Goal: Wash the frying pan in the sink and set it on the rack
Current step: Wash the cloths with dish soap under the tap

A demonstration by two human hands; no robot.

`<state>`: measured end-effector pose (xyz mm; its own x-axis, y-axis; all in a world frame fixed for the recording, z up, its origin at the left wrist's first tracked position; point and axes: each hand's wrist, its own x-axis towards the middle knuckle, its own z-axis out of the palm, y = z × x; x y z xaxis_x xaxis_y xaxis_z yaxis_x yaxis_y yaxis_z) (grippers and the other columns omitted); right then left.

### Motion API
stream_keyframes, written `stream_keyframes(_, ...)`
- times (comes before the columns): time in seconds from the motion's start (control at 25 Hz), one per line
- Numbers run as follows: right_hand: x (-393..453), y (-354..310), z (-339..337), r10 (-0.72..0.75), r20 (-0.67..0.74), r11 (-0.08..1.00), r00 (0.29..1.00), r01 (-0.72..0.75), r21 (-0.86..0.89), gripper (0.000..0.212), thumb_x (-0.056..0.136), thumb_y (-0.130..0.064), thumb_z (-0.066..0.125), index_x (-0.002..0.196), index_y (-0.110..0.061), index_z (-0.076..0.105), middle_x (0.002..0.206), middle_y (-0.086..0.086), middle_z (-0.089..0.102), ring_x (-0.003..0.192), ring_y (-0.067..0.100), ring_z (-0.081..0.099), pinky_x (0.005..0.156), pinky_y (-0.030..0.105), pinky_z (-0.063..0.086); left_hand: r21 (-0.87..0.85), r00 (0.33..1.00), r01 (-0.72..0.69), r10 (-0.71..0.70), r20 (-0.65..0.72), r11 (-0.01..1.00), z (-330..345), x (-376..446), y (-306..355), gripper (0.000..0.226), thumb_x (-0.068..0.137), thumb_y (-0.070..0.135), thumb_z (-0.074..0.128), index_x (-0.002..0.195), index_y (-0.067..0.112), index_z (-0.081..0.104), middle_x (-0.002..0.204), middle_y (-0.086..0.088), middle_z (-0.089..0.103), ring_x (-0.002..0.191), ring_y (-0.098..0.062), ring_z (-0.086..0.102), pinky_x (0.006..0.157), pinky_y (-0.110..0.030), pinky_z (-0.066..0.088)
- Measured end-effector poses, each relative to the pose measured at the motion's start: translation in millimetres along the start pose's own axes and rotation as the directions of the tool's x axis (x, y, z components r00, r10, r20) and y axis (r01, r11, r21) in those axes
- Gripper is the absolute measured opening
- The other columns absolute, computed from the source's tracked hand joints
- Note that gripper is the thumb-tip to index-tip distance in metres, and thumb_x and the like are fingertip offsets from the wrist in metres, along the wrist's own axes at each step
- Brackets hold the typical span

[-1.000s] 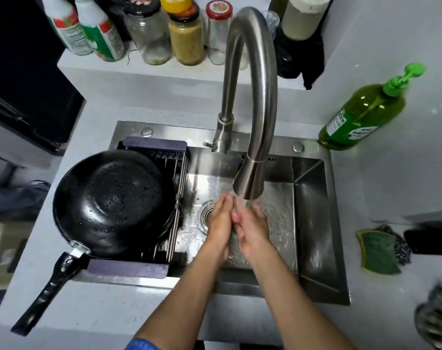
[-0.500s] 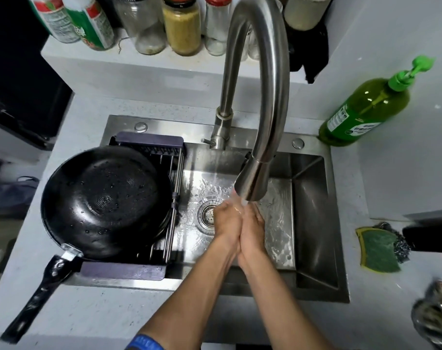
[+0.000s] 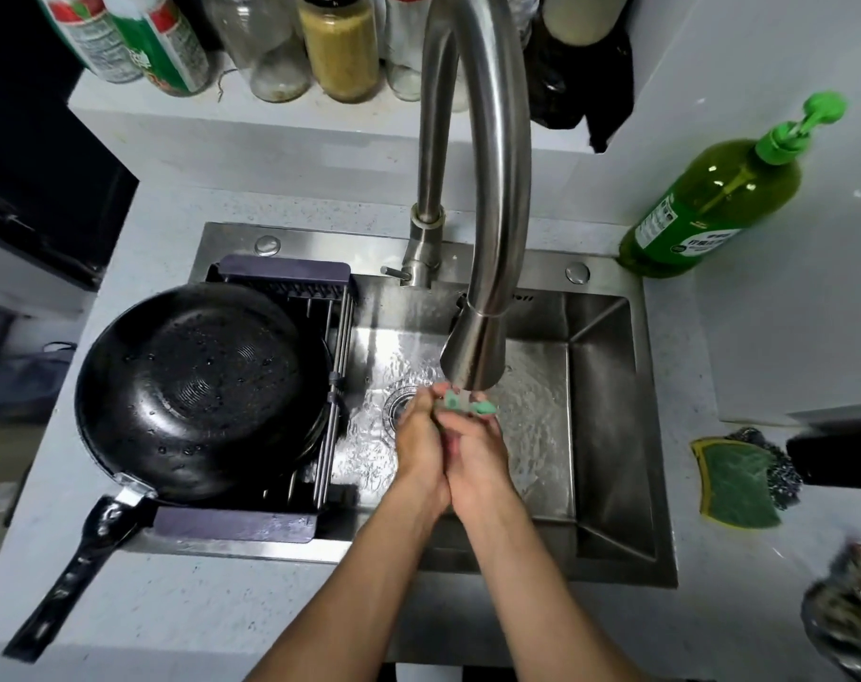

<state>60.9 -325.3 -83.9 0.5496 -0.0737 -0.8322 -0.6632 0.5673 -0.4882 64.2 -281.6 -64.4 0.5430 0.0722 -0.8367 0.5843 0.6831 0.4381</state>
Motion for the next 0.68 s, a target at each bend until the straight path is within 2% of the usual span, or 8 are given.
stream_keyframes(0.08,0.2,4.3,-1.0,-0.039,-0.11,0.992,0.993,0.052,0.116,0.015,0.088,-0.001,0.068,0.101,-0.009,0.065,0.086,0.009,0.071,0.075,0.02,0.069,0.066,0.031,0.055,0.053,0.996,0.066,-0.063,-0.059,0.996,-1.6,-2.5,-2.7,0.036,0.102,0.027,0.04,0.1,0.001,0.065,0.085,-0.02,0.072,0.071,-0.028,0.07,0.061,-0.034,0.059)
stream_keyframes(0.2,4.2,-1.7,-1.7,-0.079,-0.267,0.985,0.96,0.116,0.126,0.019,0.09,-0.007,0.069,0.074,-0.007,0.061,0.053,0.003,0.064,0.049,0.019,0.062,0.046,0.021,0.05,0.161,0.997,0.071,-0.063,-0.049,0.984,-0.3,-8.5,-15.0,0.031,0.101,0.023,0.042,0.111,0.002,0.062,0.111,-0.024,0.067,0.099,-0.032,0.066,0.096,-0.044,0.052)
stream_keyframes(0.28,4.0,-8.1,-2.3,-0.06,-0.294,0.989,0.954,0.096,0.109,0.034,0.092,-0.021,0.068,0.061,-0.011,0.057,0.05,0.003,0.058,0.047,0.019,0.056,0.045,0.02,0.048,0.159,1.0,0.019,-0.02,0.004,0.987,-0.8,-8.8,-17.7,0.027,0.101,0.022,0.045,0.111,0.005,0.063,0.104,-0.013,0.073,0.098,-0.023,0.069,0.089,-0.036,0.055)
stream_keyframes(0.36,-5.5,-10.3,-2.8,0.003,-0.198,0.984,0.98,0.032,0.174,0.029,0.095,-0.021,0.061,0.068,-0.012,0.061,0.064,0.006,0.064,0.057,0.019,0.063,0.053,0.024,0.052,0.166,0.992,-0.112,0.1,0.08,0.98,-4.6,-7.7,-17.7,0.022,0.101,0.018,0.048,0.112,0.01,0.064,0.099,-0.003,0.075,0.092,-0.01,0.07,0.08,-0.022,0.056)
stream_keyframes(0.4,-10.9,-9.8,-4.3,0.016,-0.131,0.983,0.991,0.008,0.184,0.022,0.096,-0.018,0.058,0.077,-0.01,0.066,0.072,0.006,0.069,0.063,0.017,0.067,0.057,0.025,0.054,0.247,0.978,-0.196,0.17,0.121,0.949,-7.8,-8.5,-17.1,0.025,0.101,0.02,0.047,0.118,0.011,0.063,0.109,-0.003,0.072,0.098,-0.007,0.067,0.086,-0.018,0.052)
stream_keyframes(0.52,-18.4,-0.9,-13.4,-0.037,-0.079,0.993,0.996,0.045,0.11,0.015,0.1,-0.014,0.057,0.095,-0.009,0.071,0.084,0.003,0.075,0.073,0.013,0.072,0.063,0.024,0.055,0.67,0.932,-0.36,0.271,0.239,0.649,-18.7,-3.2,-24.1,0.043,0.104,0.036,0.034,0.141,0.02,0.046,0.137,0.015,0.045,0.121,0.009,0.043,0.096,0.004,0.025)
stream_keyframes(0.56,-18.8,0.6,-16.0,-0.053,-0.112,0.992,0.992,0.065,0.107,0.015,0.1,-0.013,0.057,0.092,-0.009,0.07,0.08,0.003,0.076,0.071,0.011,0.072,0.061,0.021,0.055,0.737,0.925,-0.375,0.279,0.258,0.562,-19.9,-2.2,-28.9,0.045,0.104,0.038,0.031,0.144,0.02,0.043,0.14,0.015,0.041,0.125,0.007,0.04,0.098,0.003,0.023)
stream_keyframes(0.68,-10.0,-7.5,-24.3,-0.066,-0.228,0.996,0.971,0.078,0.047,0.02,0.098,-0.019,0.062,0.087,-0.004,0.067,0.07,0.004,0.073,0.059,0.011,0.07,0.05,0.018,0.052,0.709,0.962,-0.272,0.176,0.208,0.651,-10.3,-1.6,-39.9,0.042,0.104,0.036,0.035,0.135,0.015,0.053,0.138,-0.002,0.055,0.122,-0.009,0.052,0.108,-0.017,0.035)
